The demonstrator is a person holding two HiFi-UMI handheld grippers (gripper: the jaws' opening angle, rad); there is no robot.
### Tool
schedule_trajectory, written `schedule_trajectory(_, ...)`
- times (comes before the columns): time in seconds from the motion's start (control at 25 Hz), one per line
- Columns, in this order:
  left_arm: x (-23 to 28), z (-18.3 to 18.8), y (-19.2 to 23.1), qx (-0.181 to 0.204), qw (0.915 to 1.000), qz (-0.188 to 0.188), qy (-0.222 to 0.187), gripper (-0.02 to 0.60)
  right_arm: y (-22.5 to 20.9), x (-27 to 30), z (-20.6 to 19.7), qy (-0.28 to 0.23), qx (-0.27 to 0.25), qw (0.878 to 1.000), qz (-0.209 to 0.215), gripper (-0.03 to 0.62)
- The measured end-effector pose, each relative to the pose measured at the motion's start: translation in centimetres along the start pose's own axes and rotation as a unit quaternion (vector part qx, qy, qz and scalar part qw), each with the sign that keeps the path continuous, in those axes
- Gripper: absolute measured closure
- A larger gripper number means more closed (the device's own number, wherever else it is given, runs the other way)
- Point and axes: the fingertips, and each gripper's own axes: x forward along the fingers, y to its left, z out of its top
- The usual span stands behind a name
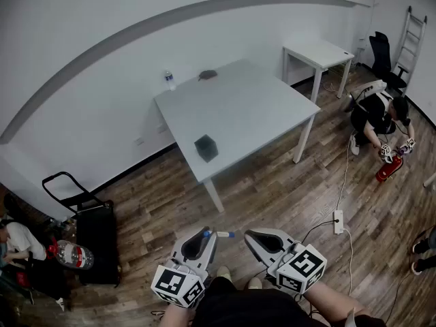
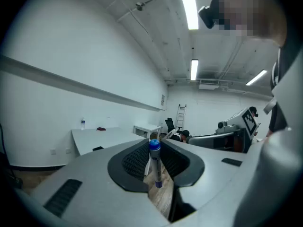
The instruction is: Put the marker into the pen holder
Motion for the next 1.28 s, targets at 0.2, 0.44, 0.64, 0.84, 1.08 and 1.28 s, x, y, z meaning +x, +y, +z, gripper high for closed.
schedule_trajectory(0.2,2.0,0.7,1.8,-0.001,1.0000,-0.003,-0.007,0.508,-1.6,1.4,0.5,0.001,-0.002,1.000,-0.005,0.577)
schedule_trajectory(0.44,5.2,1.3,5.2,-0.004,0.9998,-0.016,-0.008,0.508,-4.2,4.5,1.3,0.005,-0.002,1.000,-0.020,0.577)
schedule_trajectory(0.64,8.3,2.2,9.4,0.008,0.9995,-0.032,-0.001,0.508,-6.8,8.6,2.6,0.008,0.000,0.999,-0.042,0.577)
schedule_trajectory(0.84,11.3,2.9,13.8,0.010,0.9985,-0.053,0.008,0.508,-8.5,12.8,3.7,0.008,0.005,0.998,-0.067,0.577)
schedule_trajectory(1.08,14.5,3.7,19.4,0.009,0.9968,-0.079,0.012,0.508,-10.2,18.0,5.0,0.005,0.003,0.995,-0.095,0.577)
schedule_trajectory(1.28,17.2,3.9,22.3,0.024,0.9961,-0.083,0.016,0.508,-11.1,20.1,5.6,0.007,0.001,0.994,-0.105,0.577)
